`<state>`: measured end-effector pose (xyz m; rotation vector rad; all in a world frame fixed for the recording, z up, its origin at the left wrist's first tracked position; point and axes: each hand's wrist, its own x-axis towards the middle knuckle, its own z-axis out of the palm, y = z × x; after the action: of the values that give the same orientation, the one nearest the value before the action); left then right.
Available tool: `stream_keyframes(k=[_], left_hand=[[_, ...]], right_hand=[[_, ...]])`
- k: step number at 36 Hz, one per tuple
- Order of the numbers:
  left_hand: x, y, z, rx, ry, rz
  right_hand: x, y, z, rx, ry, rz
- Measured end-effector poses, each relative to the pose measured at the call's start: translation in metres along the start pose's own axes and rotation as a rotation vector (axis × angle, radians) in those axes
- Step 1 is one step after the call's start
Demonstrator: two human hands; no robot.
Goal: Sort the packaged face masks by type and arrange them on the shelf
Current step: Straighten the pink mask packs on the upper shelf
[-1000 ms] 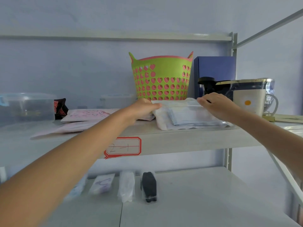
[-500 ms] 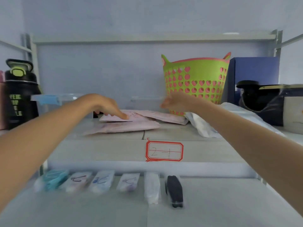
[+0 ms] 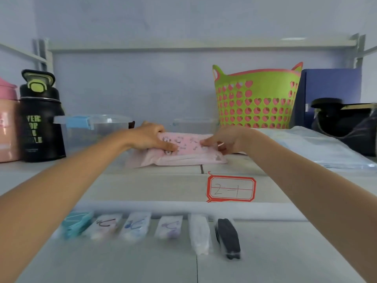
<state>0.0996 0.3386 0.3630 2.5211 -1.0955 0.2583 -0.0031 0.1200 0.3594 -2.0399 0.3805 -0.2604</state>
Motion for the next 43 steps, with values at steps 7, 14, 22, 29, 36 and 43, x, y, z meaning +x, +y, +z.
stream_keyframes(k=[7, 14, 22, 29, 36, 43], left_hand=[[0.008, -0.005, -0.014, -0.349, 0.535, -0.046], [0.017, -0.007, -0.020, -1.099, 0.307, -0.247], [0.035, -0.005, -0.004, -0.673, 0.965, -0.124], [0.036, -0.010, -0.001, -0.393, 1.021, -0.115], [0.036, -0.010, 0.001, -0.371, 1.005, -0.193], [0.049, -0.016, 0.004, -0.720, 0.745, -0.311]], right_hand=[[0.003, -0.019, -0.014, 0.326, 0.152, -0.188], [0.015, -0.023, -0.011, 0.485, 0.260, -0.310], [0.051, -0.008, -0.011, -0.565, 0.252, -0.233], [0.065, 0.012, -0.011, -1.086, 0.135, -0.111], [0.064, 0.005, -0.006, -1.076, 0.425, -0.247], [0.055, -0.011, -0.007, -0.714, 0.721, -0.593]])
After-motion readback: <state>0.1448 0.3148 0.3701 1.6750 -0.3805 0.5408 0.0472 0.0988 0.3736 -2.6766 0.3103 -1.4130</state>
